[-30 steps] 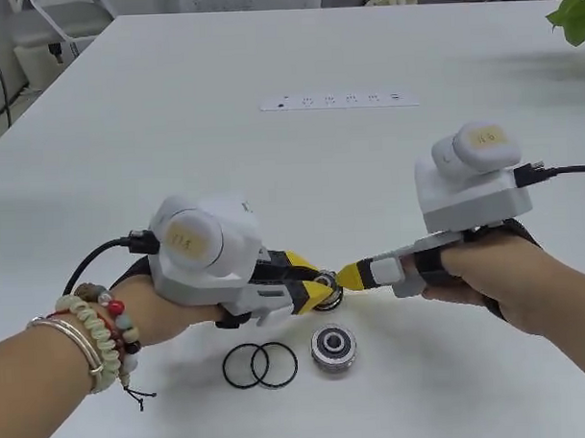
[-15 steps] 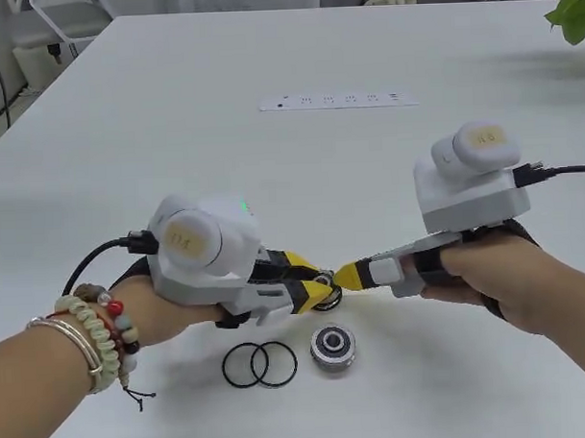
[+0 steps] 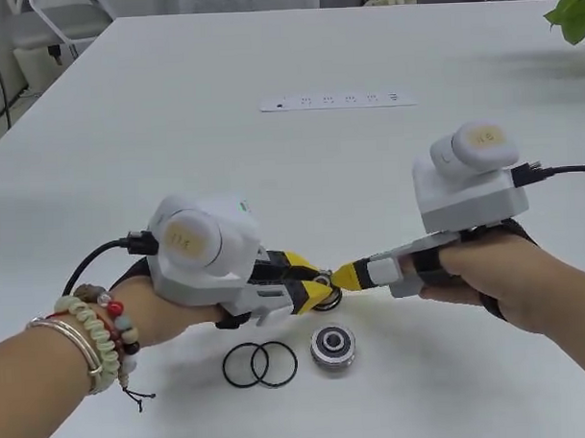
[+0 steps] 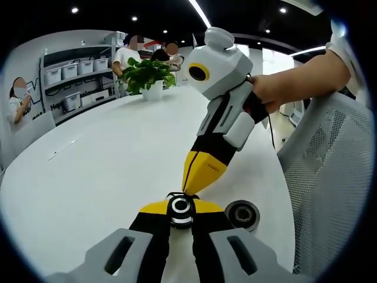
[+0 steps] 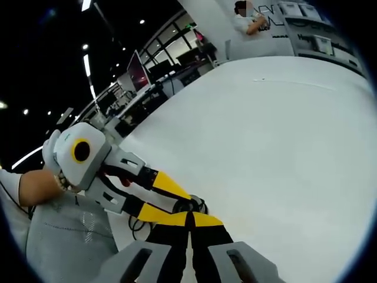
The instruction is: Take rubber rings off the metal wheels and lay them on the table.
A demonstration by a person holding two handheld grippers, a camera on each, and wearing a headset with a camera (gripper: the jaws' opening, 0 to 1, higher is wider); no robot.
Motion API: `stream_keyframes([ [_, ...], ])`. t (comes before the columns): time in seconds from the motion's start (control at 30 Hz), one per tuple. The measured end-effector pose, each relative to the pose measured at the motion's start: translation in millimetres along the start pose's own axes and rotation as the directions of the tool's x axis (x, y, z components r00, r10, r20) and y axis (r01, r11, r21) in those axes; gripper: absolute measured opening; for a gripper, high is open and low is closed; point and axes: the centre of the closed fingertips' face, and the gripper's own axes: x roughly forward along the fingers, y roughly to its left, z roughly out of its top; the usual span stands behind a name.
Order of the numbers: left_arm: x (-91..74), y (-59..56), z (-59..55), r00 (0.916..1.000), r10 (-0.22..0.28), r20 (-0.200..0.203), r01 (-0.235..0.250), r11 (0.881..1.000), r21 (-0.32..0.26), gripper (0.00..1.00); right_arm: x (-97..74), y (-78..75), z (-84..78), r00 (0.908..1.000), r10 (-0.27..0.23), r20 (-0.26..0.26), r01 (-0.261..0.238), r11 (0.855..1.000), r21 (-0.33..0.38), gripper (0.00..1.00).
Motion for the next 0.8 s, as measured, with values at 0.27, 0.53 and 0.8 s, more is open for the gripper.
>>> stream_keyframes([
  [0.27,0.1,-0.4,0.3,1.0000,-0.003,0.001,0.003,1.000,0.002,0.08,-0.5,2.1,0.1,0.9999,0.011,0.004,-0.011,1.000,0.000,0.00],
  [0.53,0.0,-0.7,0.2,1.0000,-0.004,0.001,0.004,1.000,0.001,0.08,0.4,7.7,2.7,0.9992,0.038,0.015,-0.038,0.999,-0.001,0.00],
  [0.8,-0.2,-1.2,0.4,1.0000,0.000,-0.001,0.000,1.000,-0.006,0.08,0.8,5.8,1.9,0.9997,0.024,0.008,-0.024,1.000,-0.013,0.00],
])
